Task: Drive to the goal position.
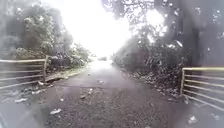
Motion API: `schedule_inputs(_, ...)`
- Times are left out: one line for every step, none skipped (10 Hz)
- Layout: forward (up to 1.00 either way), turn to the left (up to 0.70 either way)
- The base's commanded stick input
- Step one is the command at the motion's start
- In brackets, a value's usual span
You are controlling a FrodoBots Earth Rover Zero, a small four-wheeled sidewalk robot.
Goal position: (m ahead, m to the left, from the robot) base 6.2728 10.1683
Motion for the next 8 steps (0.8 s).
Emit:
schedule_inputs(0.70,0.00)
schedule_inputs(0.70,0.00)
schedule_inputs(0.70,0.00)
schedule_inputs(0.70,0.00)
schedule_inputs(0.70,0.00)
schedule_inputs(0.70,0.00)
schedule_inputs(0.70,0.00)
schedule_inputs(0.70,0.00)
